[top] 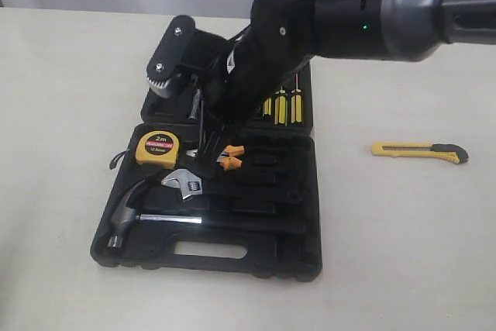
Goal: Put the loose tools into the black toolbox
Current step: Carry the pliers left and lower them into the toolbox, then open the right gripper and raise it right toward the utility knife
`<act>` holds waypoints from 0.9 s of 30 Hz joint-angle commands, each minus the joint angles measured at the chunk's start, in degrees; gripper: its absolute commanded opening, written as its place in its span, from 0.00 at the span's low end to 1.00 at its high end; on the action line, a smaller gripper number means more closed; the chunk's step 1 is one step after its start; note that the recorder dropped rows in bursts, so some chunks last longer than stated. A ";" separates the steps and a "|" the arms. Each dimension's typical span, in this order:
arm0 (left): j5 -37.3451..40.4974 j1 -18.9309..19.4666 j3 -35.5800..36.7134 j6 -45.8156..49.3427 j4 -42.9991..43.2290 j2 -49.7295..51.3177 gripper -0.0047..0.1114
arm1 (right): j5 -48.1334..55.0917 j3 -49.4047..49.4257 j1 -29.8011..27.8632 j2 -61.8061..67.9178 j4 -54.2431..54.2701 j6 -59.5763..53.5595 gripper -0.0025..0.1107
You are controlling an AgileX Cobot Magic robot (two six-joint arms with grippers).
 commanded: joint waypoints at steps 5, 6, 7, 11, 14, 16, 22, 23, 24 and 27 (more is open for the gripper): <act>0.04 -0.33 -0.30 0.02 0.01 0.23 0.04 | 10.68 -0.17 -8.01 -6.72 -2.72 20.34 0.02; 0.04 -0.33 -0.30 0.02 0.01 0.23 0.04 | 13.24 -0.17 -9.49 -7.45 -2.72 21.99 0.02; 0.04 -0.33 -0.30 0.02 0.01 0.23 0.04 | 15.92 -0.17 -11.01 -8.12 -2.72 23.18 0.02; 0.04 -0.33 -0.30 0.02 0.01 0.23 0.04 | 24.76 -0.06 -16.44 -10.26 -2.72 27.64 0.02; 0.04 -0.33 -0.30 0.02 0.01 0.23 0.04 | 29.72 0.07 -20.00 -11.02 -2.72 29.63 0.02; 0.04 -0.33 -0.30 0.02 0.01 0.23 0.04 | 32.11 0.15 -21.50 -11.15 -2.72 29.63 0.02; 0.04 -0.33 -0.30 0.02 0.01 0.23 0.04 | 35.54 0.15 -22.24 -11.15 -6.79 24.83 0.02; 0.04 -0.33 -0.30 0.02 0.01 0.23 0.04 | 36.42 0.15 -22.24 -11.15 -7.41 22.26 0.02; 0.04 -0.33 -0.30 0.02 0.01 0.23 0.04 | 37.37 0.15 -22.24 -11.15 -8.35 20.47 0.02; 0.04 -0.33 -0.30 0.02 0.01 0.23 0.04 | 37.59 0.15 -22.24 -11.15 -11.28 19.65 0.02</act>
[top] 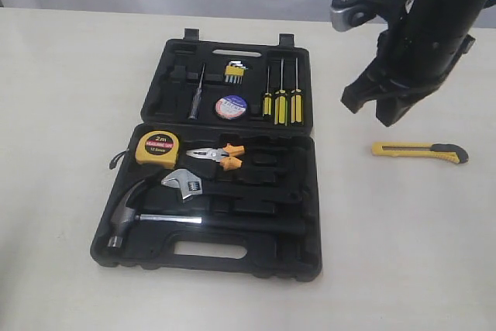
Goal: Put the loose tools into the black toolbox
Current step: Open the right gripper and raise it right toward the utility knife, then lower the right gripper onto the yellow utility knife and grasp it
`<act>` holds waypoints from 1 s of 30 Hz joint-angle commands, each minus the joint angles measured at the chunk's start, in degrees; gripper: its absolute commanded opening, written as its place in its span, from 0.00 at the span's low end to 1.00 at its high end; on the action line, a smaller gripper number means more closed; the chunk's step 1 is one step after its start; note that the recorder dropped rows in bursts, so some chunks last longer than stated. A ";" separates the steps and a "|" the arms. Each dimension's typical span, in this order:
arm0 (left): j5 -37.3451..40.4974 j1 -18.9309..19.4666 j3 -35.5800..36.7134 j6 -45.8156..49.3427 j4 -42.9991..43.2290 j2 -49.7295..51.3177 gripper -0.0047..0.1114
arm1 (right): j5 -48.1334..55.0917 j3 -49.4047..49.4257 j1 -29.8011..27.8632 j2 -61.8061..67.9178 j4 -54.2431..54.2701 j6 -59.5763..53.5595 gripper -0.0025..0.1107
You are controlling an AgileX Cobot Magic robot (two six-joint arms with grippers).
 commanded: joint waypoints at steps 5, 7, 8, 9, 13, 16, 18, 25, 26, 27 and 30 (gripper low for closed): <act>0.04 -0.33 -0.30 0.02 0.01 0.23 0.04 | -0.52 -0.12 -3.98 -0.47 2.00 -13.45 0.02; 0.04 -0.33 -0.30 0.02 0.01 0.23 0.04 | -0.37 -0.12 -7.19 -0.36 7.22 -23.08 0.02; 0.04 -0.33 -0.30 0.02 0.01 0.23 0.04 | -0.17 -0.12 -8.33 -0.36 7.84 -27.13 0.02; 0.04 -0.33 -0.30 0.02 0.01 0.23 0.04 | -0.16 0.00 -9.52 -0.36 7.50 -30.84 0.02; 0.04 -0.33 -0.30 0.02 0.01 0.23 0.04 | -4.23 0.00 -12.91 -0.36 3.60 -33.68 0.02; 0.04 -0.33 -0.30 0.02 0.01 0.23 0.04 | -7.30 0.00 -14.10 -0.26 2.33 -33.68 0.02; 0.04 -0.33 -0.30 0.02 0.01 0.23 0.04 | -7.69 0.00 -14.35 0.23 1.61 -35.25 0.02; 0.04 -0.33 -0.30 0.02 0.01 0.23 0.04 | -6.28 0.00 -14.35 6.07 0.99 -37.51 0.25; 0.04 -0.33 -0.30 0.02 0.01 0.23 0.04 | -6.30 0.00 -14.35 6.87 0.99 -37.51 0.33; 0.04 -0.33 -0.30 0.02 0.01 0.23 0.04 | -5.90 0.00 -14.35 7.77 0.99 -37.51 0.45; 0.04 -0.33 -0.30 0.02 0.01 0.23 0.04 | -5.31 0.00 -14.35 10.12 -0.36 -38.16 0.68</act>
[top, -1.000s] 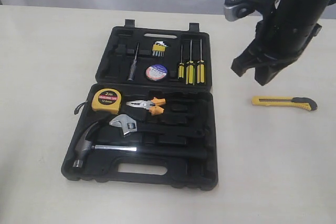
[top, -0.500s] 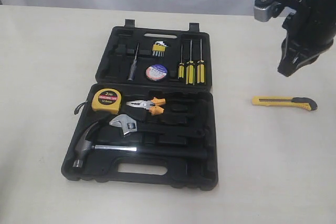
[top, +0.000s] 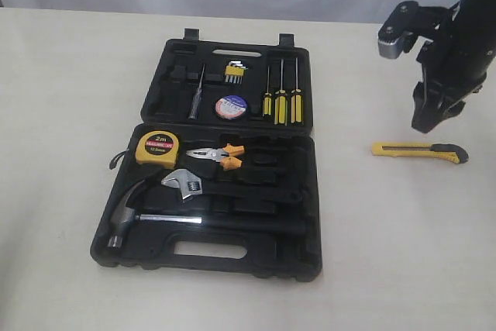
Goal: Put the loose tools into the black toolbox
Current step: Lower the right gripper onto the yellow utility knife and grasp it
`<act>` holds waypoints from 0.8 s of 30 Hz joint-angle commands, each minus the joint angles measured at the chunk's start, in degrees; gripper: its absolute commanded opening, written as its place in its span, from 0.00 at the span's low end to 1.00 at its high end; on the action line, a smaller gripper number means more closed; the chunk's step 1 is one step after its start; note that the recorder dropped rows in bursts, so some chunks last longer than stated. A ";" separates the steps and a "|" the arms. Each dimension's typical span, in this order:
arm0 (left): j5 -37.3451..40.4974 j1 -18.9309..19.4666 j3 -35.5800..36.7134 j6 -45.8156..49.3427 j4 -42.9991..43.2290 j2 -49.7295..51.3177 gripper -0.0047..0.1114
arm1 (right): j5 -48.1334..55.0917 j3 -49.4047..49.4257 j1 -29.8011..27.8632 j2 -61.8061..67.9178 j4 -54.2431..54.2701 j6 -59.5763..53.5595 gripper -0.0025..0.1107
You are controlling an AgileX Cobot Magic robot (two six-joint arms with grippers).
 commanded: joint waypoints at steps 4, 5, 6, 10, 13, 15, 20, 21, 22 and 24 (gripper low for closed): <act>0.04 -0.33 -0.30 0.02 0.01 0.23 0.04 | 0.82 0.07 -0.38 5.54 -5.68 -1.21 0.58; 0.04 -0.33 -0.30 0.02 0.01 0.23 0.04 | 0.71 0.07 -0.38 6.40 -6.54 -1.21 0.54; 0.04 -0.33 -0.30 0.02 0.01 0.23 0.04 | 0.68 0.07 -0.38 7.32 -7.47 -1.33 0.51; 0.04 -0.33 -0.30 0.02 0.01 0.23 0.04 | -1.67 0.07 -0.38 10.60 -11.06 -1.17 0.51; 0.04 -0.33 -0.30 0.02 0.11 0.23 0.04 | -6.41 0.07 -0.38 12.37 -11.06 -1.17 0.59; 0.04 -0.33 -0.30 0.02 0.11 0.23 0.04 | -8.79 0.07 -0.38 13.48 -11.06 -1.17 0.61; 0.04 -0.33 -0.30 0.02 0.11 0.23 0.04 | -12.81 0.07 -0.38 16.14 -12.78 -1.54 0.61; 0.04 -0.33 -0.30 0.02 0.22 0.23 0.04 | -13.00 0.07 -0.38 16.60 -13.43 -1.54 0.61; 0.04 -0.33 -0.30 0.02 0.22 0.23 0.04 | -13.00 0.07 -0.38 17.16 -14.21 -1.54 0.61; 0.04 -0.33 -0.30 0.02 0.22 0.23 0.04 | -13.00 0.07 -0.38 17.85 -14.90 -1.42 0.61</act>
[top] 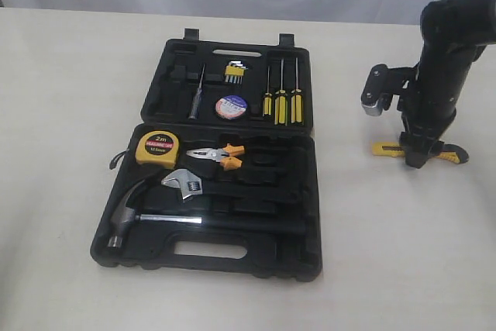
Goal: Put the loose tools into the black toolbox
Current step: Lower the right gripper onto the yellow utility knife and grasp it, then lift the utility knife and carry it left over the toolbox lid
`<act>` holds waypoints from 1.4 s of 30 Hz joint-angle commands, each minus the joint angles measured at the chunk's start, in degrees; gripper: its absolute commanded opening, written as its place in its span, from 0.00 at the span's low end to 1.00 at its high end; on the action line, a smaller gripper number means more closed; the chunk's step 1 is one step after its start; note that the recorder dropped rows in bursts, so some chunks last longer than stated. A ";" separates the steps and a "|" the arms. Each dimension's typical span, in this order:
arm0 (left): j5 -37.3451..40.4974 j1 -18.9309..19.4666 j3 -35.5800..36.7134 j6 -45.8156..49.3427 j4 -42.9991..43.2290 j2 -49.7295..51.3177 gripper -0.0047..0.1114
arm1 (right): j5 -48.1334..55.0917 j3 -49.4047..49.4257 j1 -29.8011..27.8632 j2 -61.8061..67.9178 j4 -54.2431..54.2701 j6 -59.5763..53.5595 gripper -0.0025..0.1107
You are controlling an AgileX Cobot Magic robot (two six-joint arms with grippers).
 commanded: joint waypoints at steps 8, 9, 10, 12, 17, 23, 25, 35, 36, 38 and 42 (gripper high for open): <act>0.04 -0.33 -0.30 0.02 0.22 0.23 0.04 | 1.99 0.07 -0.38 4.59 -0.76 1.10 0.38; 0.04 -0.33 -0.30 0.02 0.22 0.23 0.04 | 3.14 0.07 -0.38 5.02 0.38 1.10 0.31; 0.04 -0.33 -0.30 0.02 0.22 0.23 0.04 | 4.54 0.07 -0.38 5.41 1.73 1.10 0.23; 0.04 -0.33 -0.30 0.02 0.22 0.23 0.04 | 6.16 0.07 -0.38 5.79 3.17 0.99 0.06; 0.04 -0.33 -0.30 0.02 0.22 0.23 0.04 | 7.80 -0.19 -0.38 5.32 5.74 3.09 0.02; 0.04 -0.33 -0.30 0.02 0.22 0.23 0.04 | 14.01 -2.54 0.27 2.25 13.88 5.99 0.02; 0.04 -0.33 -0.30 0.02 0.22 0.23 0.04 | 15.33 -2.81 1.25 -0.16 15.02 8.38 0.02; 0.04 -0.33 -0.30 0.02 0.22 0.23 0.04 | 16.03 -2.81 12.86 -14.97 11.79 29.57 0.02; 0.04 -0.33 -0.30 0.02 0.22 0.23 0.04 | 16.03 -2.90 13.93 -16.14 11.52 31.75 0.02; 0.04 -0.33 -0.30 0.02 0.22 0.23 0.04 | 15.67 -3.97 16.42 -18.52 11.67 40.37 0.02; 0.04 -0.33 -0.30 0.02 0.22 0.23 0.04 | 12.90 -6.61 22.19 -21.29 13.55 53.60 0.02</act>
